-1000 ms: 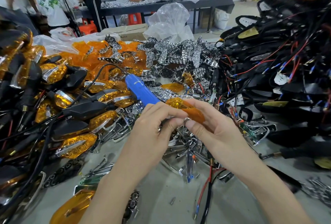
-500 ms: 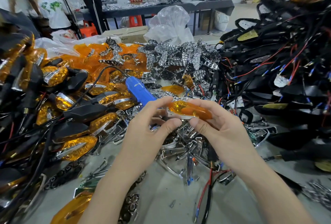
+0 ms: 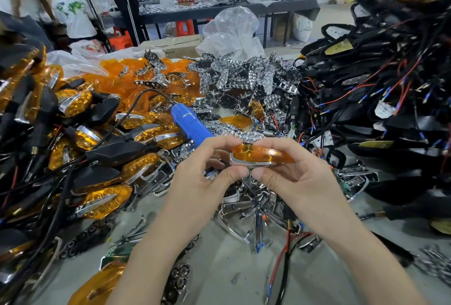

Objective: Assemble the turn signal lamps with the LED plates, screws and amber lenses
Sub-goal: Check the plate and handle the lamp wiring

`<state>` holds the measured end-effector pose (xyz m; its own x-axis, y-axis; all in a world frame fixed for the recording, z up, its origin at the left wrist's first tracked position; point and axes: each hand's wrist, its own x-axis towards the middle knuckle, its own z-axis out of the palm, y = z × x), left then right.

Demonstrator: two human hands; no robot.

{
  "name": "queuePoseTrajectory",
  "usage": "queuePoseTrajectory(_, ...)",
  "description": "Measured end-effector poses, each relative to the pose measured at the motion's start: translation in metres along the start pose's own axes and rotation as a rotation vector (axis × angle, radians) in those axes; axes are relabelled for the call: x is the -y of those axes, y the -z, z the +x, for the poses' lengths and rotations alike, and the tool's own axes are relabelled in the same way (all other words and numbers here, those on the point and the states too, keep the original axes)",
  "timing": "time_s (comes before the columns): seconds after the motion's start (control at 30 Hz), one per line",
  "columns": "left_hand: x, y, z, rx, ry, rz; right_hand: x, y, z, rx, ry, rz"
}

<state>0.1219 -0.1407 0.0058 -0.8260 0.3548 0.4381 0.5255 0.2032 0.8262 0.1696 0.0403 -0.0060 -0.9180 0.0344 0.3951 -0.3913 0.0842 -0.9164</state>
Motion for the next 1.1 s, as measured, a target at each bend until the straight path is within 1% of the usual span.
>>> queuePoseTrajectory(0.27, 0.001, 0.001, -0.001, 0.019, -0.004, 0.066, -0.004, 0.003, 0.001, -0.017, 0.010, -0.066)
queuePoseTrajectory(0.5, -0.005, 0.004, -0.002, 0.141, 0.068, 0.129, -0.005, 0.010, 0.000, 0.013, 0.028, -0.195)
queuePoseTrajectory(0.57, -0.008, 0.006, -0.003, 0.184, 0.095, 0.116, -0.005, 0.013, 0.000, 0.032, 0.050, -0.208)
queuePoseTrajectory(0.67, -0.011, 0.012, -0.002, 0.238, 0.147, 0.060, -0.001, 0.015, -0.001, 0.073, 0.020, -0.190)
queuePoseTrajectory(0.8, -0.013, 0.015, -0.001, 0.332, 0.092, -0.028, 0.000, 0.015, -0.002, 0.105, -0.043, -0.160)
queuePoseTrajectory(0.93, -0.008, 0.015, -0.001, 0.348, 0.054, -0.065, 0.002, 0.014, -0.003, 0.130, -0.067, -0.149)
queuePoseTrajectory(1.1, -0.004, 0.015, -0.002, 0.369, 0.042, -0.045, 0.003, 0.015, -0.003, 0.175, -0.109, -0.170)
